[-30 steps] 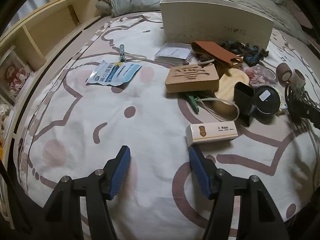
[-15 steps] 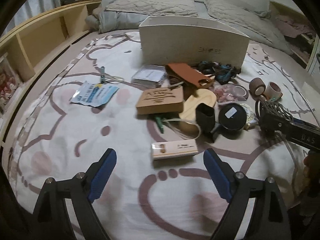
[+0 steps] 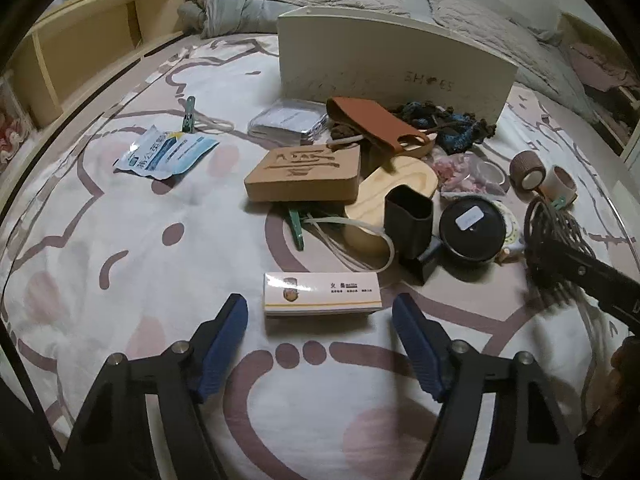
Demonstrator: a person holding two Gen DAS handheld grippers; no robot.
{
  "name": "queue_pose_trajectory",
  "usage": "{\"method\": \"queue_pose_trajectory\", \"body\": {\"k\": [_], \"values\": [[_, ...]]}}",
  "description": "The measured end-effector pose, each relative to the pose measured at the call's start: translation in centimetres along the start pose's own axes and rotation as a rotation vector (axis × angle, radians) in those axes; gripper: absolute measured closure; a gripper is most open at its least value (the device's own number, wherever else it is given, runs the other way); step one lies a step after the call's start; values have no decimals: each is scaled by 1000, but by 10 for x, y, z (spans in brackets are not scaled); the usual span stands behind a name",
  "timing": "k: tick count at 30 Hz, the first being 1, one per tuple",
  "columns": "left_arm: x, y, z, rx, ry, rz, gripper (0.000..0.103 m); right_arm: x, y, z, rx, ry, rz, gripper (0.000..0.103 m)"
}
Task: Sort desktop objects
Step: 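Lift the cream box with the left gripper while the right gripper lifts the coil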
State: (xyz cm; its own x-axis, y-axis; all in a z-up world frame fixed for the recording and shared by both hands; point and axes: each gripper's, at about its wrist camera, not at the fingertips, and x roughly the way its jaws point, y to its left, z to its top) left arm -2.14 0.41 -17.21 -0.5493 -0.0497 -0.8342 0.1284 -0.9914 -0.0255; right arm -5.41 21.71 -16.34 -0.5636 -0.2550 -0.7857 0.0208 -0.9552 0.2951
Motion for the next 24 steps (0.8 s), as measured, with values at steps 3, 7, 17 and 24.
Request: {"method": "queue_pose_trajectory", "body": {"k": [3,7,17,24], "values": [[-1,-3,-1,7,-6,7,33,0,-1,1,5,3,8,12],[0,-5,-1,15,-5,14,40,1,-2,1,19,-4,22,12],[-3,-7,1,10,-22,15,46,1,1,2,4,-2,-9,13],[-8,-4,4,-3,-40,7,46,-4,4,5,-10,-17,-22,15]]}}
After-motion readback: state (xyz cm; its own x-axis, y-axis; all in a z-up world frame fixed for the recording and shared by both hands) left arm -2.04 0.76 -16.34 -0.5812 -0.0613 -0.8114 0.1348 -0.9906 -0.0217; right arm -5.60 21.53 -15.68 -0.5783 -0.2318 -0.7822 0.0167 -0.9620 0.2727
